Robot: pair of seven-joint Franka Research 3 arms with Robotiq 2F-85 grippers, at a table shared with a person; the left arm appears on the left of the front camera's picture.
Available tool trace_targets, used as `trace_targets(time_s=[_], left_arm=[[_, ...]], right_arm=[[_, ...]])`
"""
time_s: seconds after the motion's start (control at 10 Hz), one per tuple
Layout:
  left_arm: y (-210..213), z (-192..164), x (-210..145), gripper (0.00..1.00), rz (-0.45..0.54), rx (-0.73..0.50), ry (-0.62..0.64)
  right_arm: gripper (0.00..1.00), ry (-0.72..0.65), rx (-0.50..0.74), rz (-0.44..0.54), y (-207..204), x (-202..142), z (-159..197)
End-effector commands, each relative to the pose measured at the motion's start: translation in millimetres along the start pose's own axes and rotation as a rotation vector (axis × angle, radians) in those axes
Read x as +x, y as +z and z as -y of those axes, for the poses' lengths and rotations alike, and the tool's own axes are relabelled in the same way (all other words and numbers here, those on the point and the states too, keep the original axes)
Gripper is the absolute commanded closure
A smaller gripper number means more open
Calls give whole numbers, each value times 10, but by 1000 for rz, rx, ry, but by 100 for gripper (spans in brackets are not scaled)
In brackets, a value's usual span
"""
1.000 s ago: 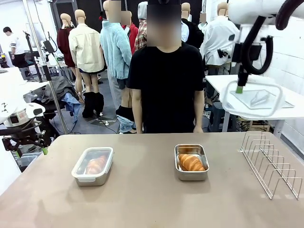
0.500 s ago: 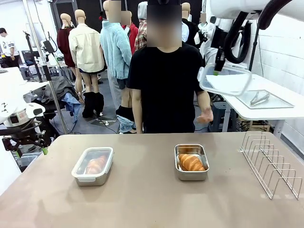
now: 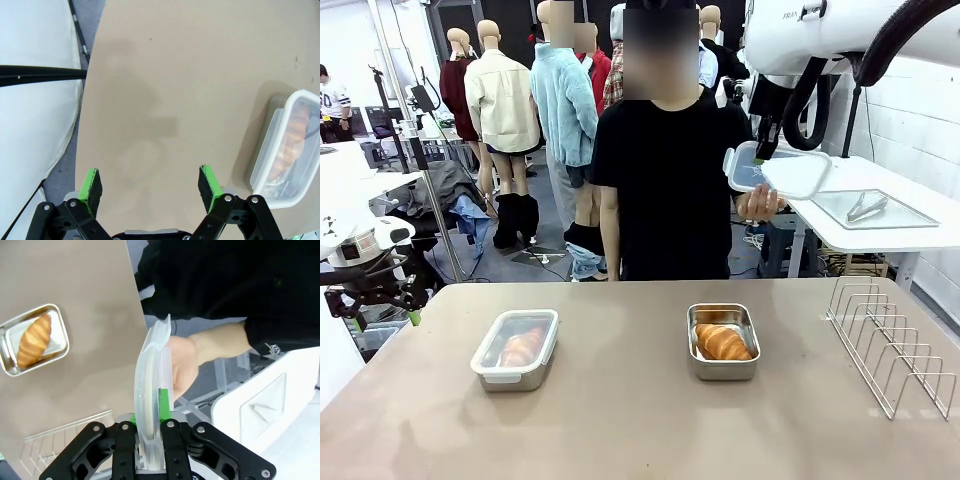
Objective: Place the bread in airtight containers.
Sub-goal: Release when the human grabs the Airtight Container lid.
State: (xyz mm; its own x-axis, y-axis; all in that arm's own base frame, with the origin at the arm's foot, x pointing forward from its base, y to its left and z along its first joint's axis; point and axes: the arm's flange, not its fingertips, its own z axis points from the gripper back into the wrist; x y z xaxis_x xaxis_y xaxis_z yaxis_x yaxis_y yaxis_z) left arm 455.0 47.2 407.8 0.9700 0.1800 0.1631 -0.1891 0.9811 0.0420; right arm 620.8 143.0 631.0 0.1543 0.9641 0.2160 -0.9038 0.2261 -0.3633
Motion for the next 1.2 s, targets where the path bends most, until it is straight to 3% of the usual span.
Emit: trace_targets(time_s=[0.0,1.1], left_arm=[[10,-18,-11,0,2,-2,1],[10,-18,-11,0,2,-2,1]], right_arm=[[100,-2,-3,10,39,24,27],[100,-1,-5,2,57,7,17]])
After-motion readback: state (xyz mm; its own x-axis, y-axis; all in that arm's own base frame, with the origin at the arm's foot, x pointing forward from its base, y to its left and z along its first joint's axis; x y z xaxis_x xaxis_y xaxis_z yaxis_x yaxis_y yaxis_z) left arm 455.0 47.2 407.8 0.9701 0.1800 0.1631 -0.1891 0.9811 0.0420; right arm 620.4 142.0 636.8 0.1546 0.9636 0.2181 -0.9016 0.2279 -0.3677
